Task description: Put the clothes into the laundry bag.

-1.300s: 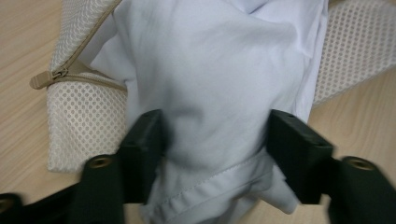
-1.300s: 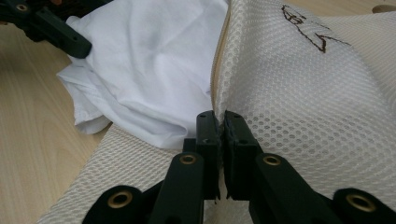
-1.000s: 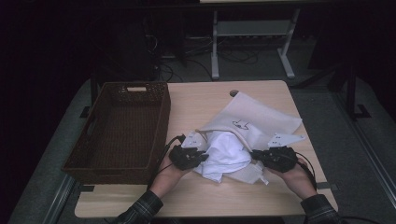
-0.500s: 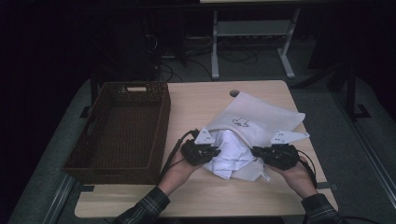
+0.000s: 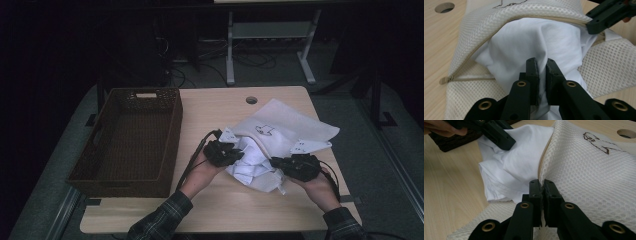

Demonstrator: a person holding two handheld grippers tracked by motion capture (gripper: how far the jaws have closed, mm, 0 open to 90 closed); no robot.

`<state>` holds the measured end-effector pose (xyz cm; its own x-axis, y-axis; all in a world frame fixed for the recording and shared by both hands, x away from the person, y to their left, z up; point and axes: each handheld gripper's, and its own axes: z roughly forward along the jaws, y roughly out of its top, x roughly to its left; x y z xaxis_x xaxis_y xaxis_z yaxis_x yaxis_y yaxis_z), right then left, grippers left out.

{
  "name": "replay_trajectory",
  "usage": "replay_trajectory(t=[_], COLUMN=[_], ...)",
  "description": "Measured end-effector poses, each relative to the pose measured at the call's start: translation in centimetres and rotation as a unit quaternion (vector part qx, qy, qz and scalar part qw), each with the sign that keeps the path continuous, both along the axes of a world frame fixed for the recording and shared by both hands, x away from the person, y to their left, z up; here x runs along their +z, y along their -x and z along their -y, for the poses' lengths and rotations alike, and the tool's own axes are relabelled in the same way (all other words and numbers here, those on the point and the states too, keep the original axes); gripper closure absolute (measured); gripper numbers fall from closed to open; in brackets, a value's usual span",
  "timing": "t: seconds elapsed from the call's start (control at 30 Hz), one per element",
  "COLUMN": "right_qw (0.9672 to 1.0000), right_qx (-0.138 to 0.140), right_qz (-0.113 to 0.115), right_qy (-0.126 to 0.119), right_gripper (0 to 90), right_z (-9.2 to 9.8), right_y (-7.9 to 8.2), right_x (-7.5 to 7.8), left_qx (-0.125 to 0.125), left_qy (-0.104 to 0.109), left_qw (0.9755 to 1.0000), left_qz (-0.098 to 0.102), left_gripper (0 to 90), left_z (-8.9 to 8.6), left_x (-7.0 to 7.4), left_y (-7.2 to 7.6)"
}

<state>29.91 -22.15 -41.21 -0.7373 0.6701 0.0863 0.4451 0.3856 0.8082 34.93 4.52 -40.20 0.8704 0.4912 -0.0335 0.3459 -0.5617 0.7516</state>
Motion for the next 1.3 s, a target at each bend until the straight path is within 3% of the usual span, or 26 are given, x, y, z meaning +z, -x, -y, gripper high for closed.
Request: replay_trajectory(t=[0.17,0.2,0.23,0.33,0.57,0.73,0.97,1.2,1.3], right_qw=[1.0,1.0,1.0,1.0,0.9999,0.9999,0.9999,0.9999,0.9999], right_qx=[0.004,0.004,0.004,0.004,0.004,0.004,0.003,0.004,0.005], right_qz=[0.0,0.0,-0.001,-0.001,0.0,0.003,0.002,-0.002,-0.001], right_qy=[0.006,0.007,0.008,0.007,0.011,0.014,0.014,0.013,0.013], right_gripper=[85.1,85.1,85.1,85.1,85.0,84.9,84.9,84.3,84.4], right_z=[-0.1,-0.1,0.0,0.1,0.2,0.2,0.3,0.5,0.5], right_y=[0.0,0.0,0.0,0.0,0.0,0.1,0.0,0.0,-0.1], right_x=[-0.1,-0.2,-0.2,-0.3,-0.3,-0.3,-0.4,-0.5,-0.5], left_qx=[0.003,0.005,0.004,0.008,0.053,0.097,0.128,0.143,0.147], left_qy=[0.005,0.011,0.015,0.021,0.035,0.022,0.001,-0.018,-0.017], left_qw=[1.0,0.9999,0.9998,0.9996,0.998,0.995,0.9918,0.989,0.9882], left_qz=[-0.005,-0.007,-0.01,-0.016,-0.002,0.004,-0.008,-0.032,-0.04], left_gripper=[60.4,60.4,52.8,46.1,42.8,43.1,42.8,41.6,41.6], left_z=[-0.3,-0.7,-0.9,-1.8,-4.1,-5.3,-5.8,-5.9,-5.7], left_x=[-0.4,-0.3,-0.2,0.2,1.0,0.5,-1.3,-3.2,-3.9], left_y=[-0.3,-0.4,-0.5,-0.8,-1.7,-2.6,-4.5,-6.6,-7.1])
